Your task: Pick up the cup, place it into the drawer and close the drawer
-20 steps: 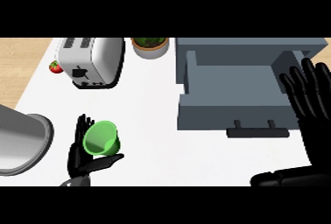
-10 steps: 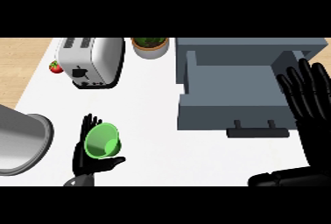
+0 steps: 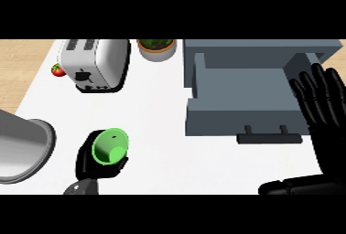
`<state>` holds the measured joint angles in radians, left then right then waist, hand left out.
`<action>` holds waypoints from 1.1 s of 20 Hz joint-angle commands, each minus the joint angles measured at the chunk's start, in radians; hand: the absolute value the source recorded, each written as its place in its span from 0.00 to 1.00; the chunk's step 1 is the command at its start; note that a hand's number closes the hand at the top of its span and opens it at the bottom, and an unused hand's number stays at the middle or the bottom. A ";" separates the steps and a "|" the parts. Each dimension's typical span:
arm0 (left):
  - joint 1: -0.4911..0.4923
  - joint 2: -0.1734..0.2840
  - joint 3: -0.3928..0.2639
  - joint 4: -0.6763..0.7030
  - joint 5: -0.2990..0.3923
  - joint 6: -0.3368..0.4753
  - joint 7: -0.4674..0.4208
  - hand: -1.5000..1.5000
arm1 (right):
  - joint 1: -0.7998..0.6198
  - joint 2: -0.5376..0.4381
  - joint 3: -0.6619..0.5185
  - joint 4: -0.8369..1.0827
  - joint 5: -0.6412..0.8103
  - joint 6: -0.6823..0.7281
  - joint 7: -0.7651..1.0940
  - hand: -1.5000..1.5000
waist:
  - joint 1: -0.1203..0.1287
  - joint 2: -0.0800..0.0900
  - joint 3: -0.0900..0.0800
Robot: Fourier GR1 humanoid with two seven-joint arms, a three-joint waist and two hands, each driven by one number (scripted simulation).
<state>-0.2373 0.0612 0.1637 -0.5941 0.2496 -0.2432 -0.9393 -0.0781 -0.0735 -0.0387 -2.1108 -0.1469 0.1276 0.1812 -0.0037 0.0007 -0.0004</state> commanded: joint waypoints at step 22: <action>-0.004 0.044 -0.085 -0.414 0.014 0.001 0.119 1.00 | -0.003 -0.008 -0.015 0.031 -0.001 0.015 -0.022 0.00 | 0.010 -0.004 0.001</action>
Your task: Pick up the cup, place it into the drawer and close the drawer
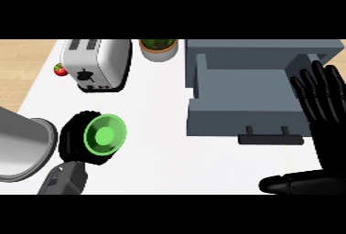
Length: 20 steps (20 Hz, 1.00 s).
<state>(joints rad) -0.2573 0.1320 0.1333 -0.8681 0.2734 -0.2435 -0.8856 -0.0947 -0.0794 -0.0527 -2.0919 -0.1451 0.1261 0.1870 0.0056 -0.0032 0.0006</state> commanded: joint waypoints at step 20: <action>-0.347 -0.119 -0.149 -0.599 -0.027 0.355 0.711 1.00 | 0.014 -0.042 -0.080 0.030 -0.057 0.046 -0.035 0.00 | -0.010 0.002 0.000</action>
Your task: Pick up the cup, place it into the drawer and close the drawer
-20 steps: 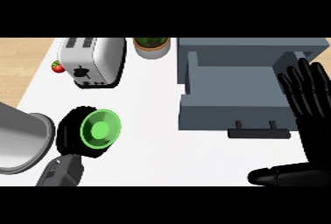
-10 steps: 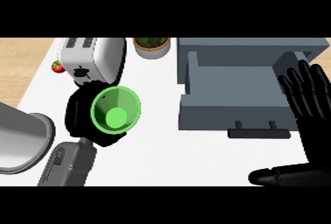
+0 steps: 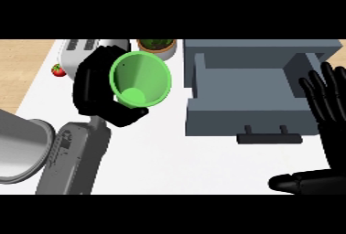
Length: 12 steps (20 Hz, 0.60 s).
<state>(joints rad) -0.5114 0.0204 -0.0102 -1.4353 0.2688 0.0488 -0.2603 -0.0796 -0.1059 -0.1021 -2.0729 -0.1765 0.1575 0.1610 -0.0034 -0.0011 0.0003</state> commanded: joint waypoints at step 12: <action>-0.399 -0.020 -0.073 0.272 -0.058 0.212 0.087 1.00 | -0.007 -0.016 -0.021 0.015 -0.026 0.021 0.001 0.00 | -0.010 0.003 0.000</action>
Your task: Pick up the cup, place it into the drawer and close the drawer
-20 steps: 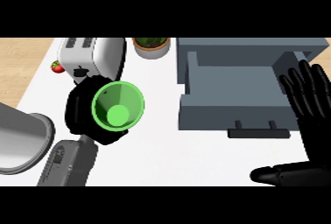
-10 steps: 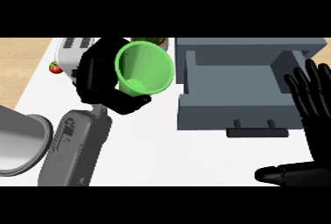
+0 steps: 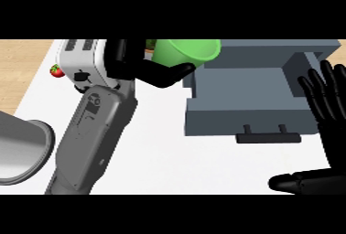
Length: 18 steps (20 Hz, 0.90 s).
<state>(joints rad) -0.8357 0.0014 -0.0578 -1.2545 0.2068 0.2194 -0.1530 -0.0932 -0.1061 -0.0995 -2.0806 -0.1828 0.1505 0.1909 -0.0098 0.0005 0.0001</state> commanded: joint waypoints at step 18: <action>-0.430 -0.001 -0.139 0.628 0.210 0.161 -0.117 1.00 | -0.007 0.010 0.004 0.070 0.034 0.009 -0.073 0.00 | -0.028 0.007 0.001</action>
<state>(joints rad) -1.1802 0.0000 -0.1893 -0.7351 0.3713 0.3724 -0.2668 -0.0957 -0.0928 -0.0863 -2.0282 -0.1502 0.1584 0.1282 -0.0345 0.0061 0.0004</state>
